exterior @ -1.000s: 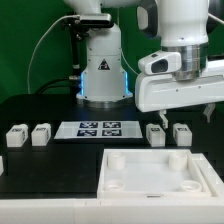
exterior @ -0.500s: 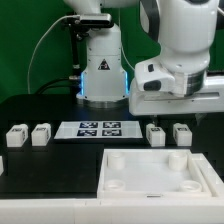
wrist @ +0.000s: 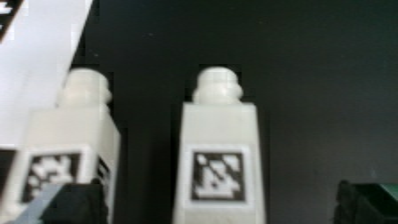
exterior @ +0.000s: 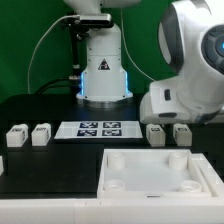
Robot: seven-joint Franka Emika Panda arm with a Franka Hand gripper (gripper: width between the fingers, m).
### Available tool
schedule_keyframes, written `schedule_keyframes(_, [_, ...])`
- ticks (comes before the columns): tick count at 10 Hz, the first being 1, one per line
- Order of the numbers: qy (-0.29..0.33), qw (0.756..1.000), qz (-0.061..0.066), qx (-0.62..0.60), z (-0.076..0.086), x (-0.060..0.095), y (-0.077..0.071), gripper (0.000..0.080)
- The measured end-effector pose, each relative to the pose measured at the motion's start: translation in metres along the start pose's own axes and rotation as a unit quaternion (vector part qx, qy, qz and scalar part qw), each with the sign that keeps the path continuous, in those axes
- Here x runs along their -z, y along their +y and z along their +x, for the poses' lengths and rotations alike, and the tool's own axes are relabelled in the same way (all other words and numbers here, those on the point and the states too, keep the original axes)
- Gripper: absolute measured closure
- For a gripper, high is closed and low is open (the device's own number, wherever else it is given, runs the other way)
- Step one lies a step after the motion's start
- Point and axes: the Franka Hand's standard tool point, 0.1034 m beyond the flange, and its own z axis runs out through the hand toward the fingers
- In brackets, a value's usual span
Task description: Assemble one leg
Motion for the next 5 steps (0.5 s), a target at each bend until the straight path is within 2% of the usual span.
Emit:
schedule_keyframes(3, [0.005,1.0,-0.001,0.007,0.005,-0.011,-0.009,0.015])
schedule_keyframes(5, [0.015,1.0,0.001,0.012,0.012,-0.017,-0.006,0.015])
